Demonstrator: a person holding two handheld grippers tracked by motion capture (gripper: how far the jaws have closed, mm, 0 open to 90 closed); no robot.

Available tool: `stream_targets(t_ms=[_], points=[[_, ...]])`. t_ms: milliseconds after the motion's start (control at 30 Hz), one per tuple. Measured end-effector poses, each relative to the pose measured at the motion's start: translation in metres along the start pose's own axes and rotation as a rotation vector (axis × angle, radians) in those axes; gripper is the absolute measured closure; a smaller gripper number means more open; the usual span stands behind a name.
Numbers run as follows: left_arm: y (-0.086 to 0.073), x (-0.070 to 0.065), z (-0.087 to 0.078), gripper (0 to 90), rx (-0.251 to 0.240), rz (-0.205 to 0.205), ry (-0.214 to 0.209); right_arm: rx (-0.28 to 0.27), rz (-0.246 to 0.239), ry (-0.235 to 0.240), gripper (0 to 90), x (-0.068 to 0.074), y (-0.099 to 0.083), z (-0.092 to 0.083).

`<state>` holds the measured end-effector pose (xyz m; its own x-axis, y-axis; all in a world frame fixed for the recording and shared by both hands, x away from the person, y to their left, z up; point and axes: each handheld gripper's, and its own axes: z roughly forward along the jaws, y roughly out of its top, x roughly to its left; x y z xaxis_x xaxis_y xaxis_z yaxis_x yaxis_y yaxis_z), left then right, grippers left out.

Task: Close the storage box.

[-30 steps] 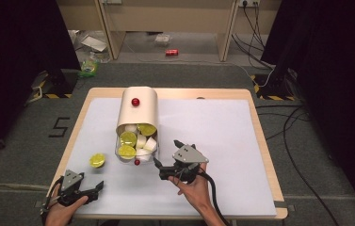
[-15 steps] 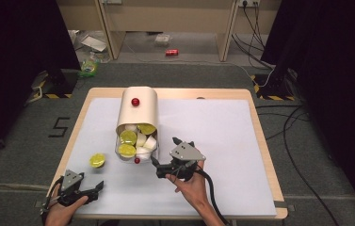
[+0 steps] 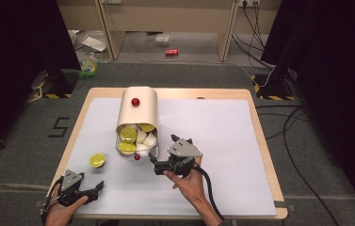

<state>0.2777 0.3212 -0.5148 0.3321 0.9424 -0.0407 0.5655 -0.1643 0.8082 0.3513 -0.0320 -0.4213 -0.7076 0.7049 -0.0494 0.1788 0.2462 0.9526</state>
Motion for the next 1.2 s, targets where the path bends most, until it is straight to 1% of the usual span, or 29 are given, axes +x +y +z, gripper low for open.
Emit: stream_targets(t_ms=[100,567,667,833,1133,1200], points=[[0.0,0.0,0.0,14.0,0.003,0.001,0.0,-0.003,0.016,-0.001,5.6,-0.002,0.0,0.004],[0.0,0.0,0.0,14.0,0.0,0.0,0.0,-0.008,0.017,-0.023,5.6,-0.007,0.004,0.012],[0.0,0.0,0.0,14.0,-0.001,0.0,0.0,-0.01,0.024,-0.032,5.7,-0.009,0.004,0.013],[0.0,0.0,0.0,14.0,-0.002,0.0,0.0,-0.016,0.032,-0.033,5.7,-0.012,0.005,0.015],[-0.001,0.0,0.0,14.0,-0.005,-0.001,-0.001,-0.02,0.028,-0.049,6.0,-0.014,0.006,0.019],[0.0,0.0,0.0,14.0,-0.003,-0.001,-0.001,-0.021,0.02,-0.052,6.1,-0.015,0.006,0.019]])
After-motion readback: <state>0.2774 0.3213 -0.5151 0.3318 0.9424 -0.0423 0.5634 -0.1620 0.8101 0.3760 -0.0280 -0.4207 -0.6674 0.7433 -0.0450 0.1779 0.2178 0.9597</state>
